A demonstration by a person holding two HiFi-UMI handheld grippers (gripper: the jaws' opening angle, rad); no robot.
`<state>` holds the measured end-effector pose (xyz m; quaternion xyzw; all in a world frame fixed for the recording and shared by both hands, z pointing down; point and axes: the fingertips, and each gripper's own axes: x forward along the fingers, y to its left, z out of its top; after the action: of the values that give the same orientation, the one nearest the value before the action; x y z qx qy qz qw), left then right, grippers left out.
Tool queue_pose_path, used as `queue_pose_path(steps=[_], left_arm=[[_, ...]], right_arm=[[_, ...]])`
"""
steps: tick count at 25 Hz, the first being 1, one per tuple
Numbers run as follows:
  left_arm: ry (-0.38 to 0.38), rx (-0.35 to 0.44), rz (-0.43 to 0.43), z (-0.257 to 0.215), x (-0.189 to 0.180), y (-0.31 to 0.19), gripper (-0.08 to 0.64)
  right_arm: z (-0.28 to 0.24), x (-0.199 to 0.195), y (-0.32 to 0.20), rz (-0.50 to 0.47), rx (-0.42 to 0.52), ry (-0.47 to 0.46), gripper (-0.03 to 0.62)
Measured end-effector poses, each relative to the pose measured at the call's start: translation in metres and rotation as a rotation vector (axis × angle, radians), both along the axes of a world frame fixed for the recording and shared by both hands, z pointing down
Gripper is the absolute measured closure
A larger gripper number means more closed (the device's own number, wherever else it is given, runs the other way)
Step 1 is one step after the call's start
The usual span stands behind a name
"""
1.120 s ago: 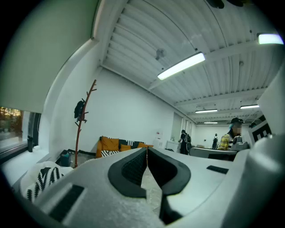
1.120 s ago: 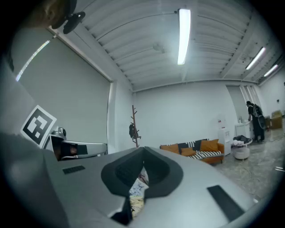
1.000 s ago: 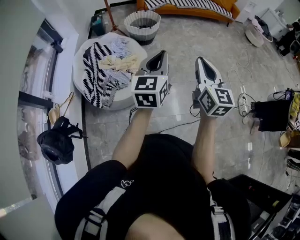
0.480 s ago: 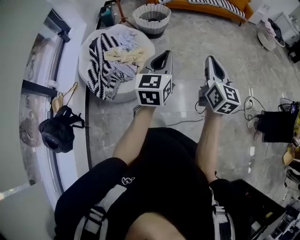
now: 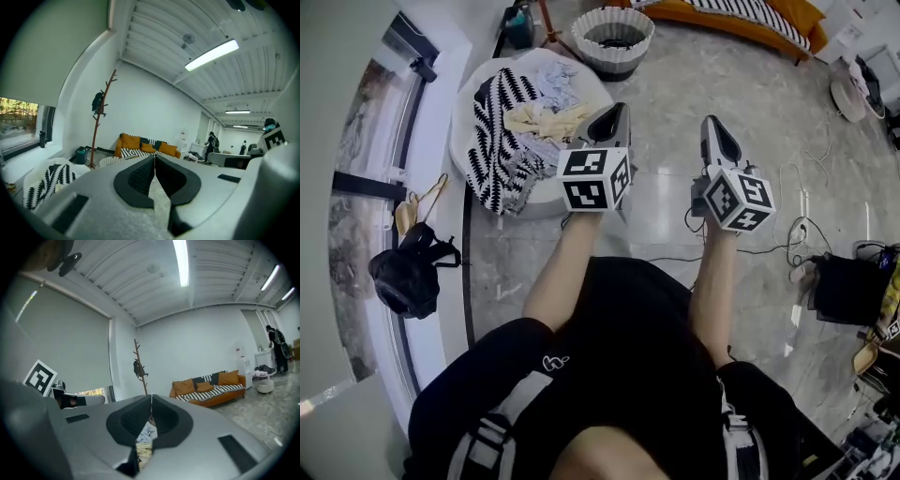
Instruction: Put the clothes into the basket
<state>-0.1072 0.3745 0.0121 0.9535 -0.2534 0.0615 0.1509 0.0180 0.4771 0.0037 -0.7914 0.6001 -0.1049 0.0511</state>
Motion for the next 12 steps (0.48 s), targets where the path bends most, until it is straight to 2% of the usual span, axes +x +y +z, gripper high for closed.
queue_pose_path(steps=[4, 12], left_arm=[[-0.009, -0.034, -0.017, 0.021, 0.056, -0.071, 0.548], [-0.124, -0.067, -0.058, 0.046, 0.138, -0.223, 0.548]], right_arm=[[0.016, 0.057, -0.062, -0.002, -0.017, -0.018, 0.580], [0.030, 0.154, -0.219, -0.018, -0.022, -0.096, 0.580]])
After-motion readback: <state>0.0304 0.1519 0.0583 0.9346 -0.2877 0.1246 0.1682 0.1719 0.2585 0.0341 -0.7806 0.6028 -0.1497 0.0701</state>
